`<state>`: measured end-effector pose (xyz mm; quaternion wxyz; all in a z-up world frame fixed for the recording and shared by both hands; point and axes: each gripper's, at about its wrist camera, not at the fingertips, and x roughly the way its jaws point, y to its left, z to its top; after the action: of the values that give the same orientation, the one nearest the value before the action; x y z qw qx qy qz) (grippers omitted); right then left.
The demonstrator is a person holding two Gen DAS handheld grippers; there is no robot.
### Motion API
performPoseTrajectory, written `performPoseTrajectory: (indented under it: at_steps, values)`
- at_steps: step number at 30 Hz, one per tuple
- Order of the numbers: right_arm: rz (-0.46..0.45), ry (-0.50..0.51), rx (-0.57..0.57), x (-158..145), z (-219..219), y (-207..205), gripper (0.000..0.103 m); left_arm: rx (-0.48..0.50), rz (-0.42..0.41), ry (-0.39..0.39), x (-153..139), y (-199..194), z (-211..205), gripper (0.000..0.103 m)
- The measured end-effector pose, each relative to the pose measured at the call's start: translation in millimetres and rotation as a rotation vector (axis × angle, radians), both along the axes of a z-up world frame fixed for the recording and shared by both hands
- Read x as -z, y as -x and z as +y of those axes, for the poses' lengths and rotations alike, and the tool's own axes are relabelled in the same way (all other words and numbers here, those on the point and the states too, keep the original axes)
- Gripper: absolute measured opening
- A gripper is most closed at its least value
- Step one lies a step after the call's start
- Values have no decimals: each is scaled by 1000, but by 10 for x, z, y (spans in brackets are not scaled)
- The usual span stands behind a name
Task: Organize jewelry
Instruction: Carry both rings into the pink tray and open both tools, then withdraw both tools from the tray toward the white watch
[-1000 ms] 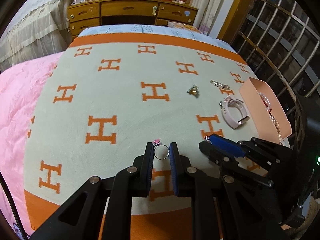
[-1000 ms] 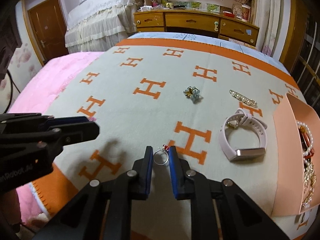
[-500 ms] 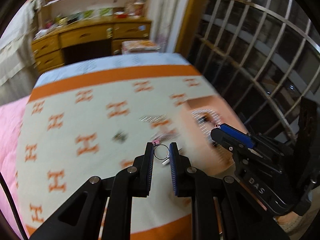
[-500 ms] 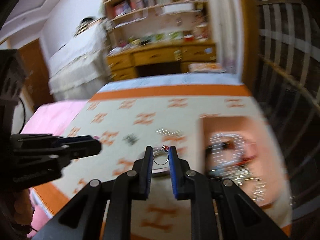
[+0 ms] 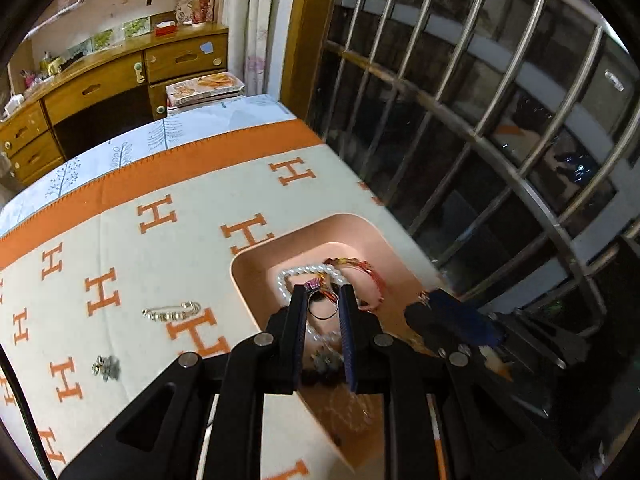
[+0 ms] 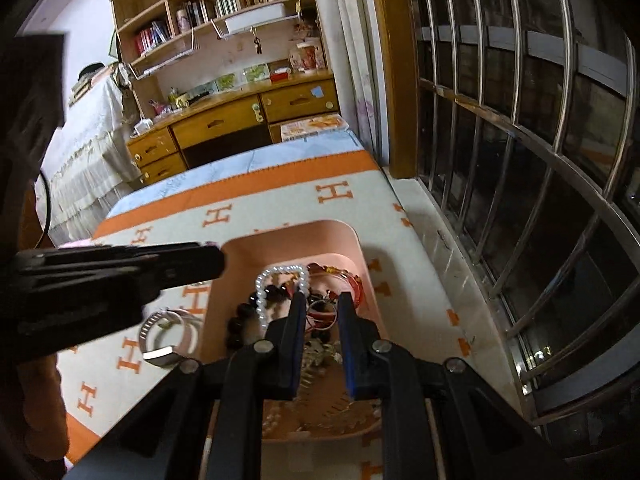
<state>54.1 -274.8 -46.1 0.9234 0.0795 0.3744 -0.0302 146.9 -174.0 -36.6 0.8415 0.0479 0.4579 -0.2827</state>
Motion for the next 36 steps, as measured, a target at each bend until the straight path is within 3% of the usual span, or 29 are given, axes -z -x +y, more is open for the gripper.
performPoseTrajectory:
  at_steps: [2,5,7,8,14,18,26,36]
  values:
    - [16,20,-5,55,3,-3,16,-7,3,-36,86,-25,-54,15]
    - [47,48,-17,120,37,-25,17,-1,1,-76,146,-3,-89,39]
    - [61,41,-36,149,64,-22,23,-2,-31,-87,120,76,-83,71]
    - [62,40,-40,154,71,-13,27,-7,-51,-86,96,117,-70,74]
    - [59,29,-53,133,125,57,28,-29,-103,-78,-65,279,77,75]
    - [34,20,-52,67,157,140,28,-83,-113,-58,-130,361,294,84]
    - [-9,-17,-44,-72,251,271,27,-183,-141,-55,-226,557,796,84]
    - [-55,-12,-128,-334,652,343,27,-263,-181,-80,-380,683,1224,84]
